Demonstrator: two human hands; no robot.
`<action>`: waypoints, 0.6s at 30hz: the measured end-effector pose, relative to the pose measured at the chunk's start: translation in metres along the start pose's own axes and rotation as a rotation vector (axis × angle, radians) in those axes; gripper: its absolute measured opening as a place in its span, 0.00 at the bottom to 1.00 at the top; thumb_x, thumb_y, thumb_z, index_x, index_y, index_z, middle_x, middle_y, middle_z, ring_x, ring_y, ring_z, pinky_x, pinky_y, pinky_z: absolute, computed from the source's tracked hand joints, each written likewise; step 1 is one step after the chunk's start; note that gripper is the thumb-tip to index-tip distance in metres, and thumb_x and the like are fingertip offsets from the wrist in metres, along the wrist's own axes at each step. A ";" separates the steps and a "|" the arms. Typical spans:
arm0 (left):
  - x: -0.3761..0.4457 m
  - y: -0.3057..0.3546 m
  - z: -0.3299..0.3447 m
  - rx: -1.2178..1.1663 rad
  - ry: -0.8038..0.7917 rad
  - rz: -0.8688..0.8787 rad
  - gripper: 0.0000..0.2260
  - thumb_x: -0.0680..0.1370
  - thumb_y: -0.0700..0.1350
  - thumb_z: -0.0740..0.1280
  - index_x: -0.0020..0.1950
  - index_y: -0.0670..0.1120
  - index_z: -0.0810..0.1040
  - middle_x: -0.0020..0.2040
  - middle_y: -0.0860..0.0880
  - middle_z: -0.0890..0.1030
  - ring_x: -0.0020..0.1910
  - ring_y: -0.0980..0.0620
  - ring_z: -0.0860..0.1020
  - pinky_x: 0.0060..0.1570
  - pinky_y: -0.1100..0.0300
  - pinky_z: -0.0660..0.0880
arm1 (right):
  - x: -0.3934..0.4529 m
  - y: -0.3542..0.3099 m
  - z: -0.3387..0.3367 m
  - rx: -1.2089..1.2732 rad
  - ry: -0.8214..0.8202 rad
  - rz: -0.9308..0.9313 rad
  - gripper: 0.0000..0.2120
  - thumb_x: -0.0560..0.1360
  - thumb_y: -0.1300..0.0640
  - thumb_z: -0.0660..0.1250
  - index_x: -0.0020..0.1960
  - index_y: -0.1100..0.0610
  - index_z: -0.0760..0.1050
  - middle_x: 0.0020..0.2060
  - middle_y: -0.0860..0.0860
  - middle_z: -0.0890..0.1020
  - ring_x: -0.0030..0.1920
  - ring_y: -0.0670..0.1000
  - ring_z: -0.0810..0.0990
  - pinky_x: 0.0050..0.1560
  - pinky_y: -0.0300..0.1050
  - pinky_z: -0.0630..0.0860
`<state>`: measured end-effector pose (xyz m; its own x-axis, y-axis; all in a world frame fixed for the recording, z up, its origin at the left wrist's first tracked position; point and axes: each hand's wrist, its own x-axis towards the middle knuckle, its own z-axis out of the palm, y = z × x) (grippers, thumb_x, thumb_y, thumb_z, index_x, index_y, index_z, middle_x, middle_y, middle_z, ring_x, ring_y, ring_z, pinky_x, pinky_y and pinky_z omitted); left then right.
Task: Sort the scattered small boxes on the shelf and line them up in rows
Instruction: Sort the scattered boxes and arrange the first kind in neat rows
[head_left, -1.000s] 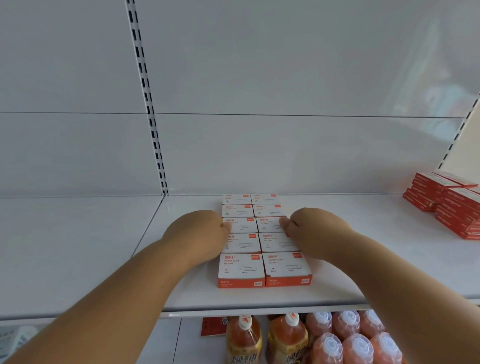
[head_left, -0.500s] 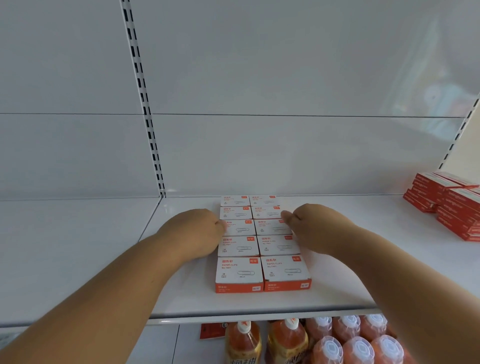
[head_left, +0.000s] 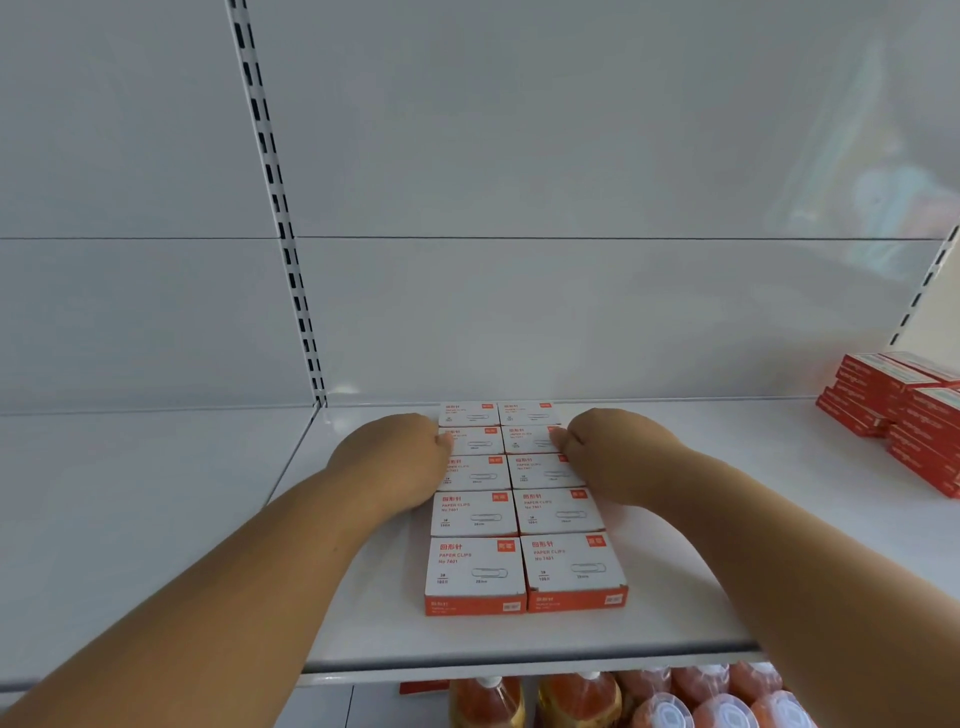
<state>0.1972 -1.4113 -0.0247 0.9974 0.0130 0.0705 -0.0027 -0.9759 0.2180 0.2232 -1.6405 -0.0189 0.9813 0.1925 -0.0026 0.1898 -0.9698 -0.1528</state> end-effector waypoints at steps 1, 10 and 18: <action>0.000 0.000 0.000 0.011 0.000 0.008 0.17 0.83 0.55 0.53 0.36 0.52 0.69 0.36 0.55 0.75 0.35 0.57 0.73 0.31 0.59 0.64 | 0.000 -0.001 0.000 -0.006 -0.003 0.001 0.23 0.82 0.42 0.49 0.39 0.53 0.71 0.38 0.49 0.78 0.39 0.50 0.76 0.39 0.46 0.70; 0.014 -0.001 -0.015 -0.015 -0.100 -0.018 0.16 0.83 0.54 0.53 0.47 0.49 0.77 0.44 0.51 0.79 0.42 0.53 0.76 0.38 0.59 0.70 | 0.017 0.003 -0.010 0.038 -0.011 0.048 0.23 0.82 0.41 0.49 0.42 0.55 0.73 0.38 0.50 0.77 0.39 0.49 0.75 0.41 0.47 0.71; 0.040 0.005 -0.005 0.068 -0.070 -0.043 0.19 0.83 0.54 0.52 0.45 0.46 0.77 0.42 0.49 0.79 0.45 0.49 0.78 0.43 0.57 0.72 | 0.036 -0.005 -0.007 -0.023 -0.053 0.031 0.22 0.82 0.43 0.49 0.43 0.55 0.72 0.41 0.51 0.78 0.41 0.50 0.77 0.39 0.46 0.72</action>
<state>0.2364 -1.4150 -0.0163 0.9991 0.0427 -0.0061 0.0431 -0.9873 0.1530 0.2575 -1.6294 -0.0115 0.9839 0.1689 -0.0590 0.1602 -0.9786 -0.1289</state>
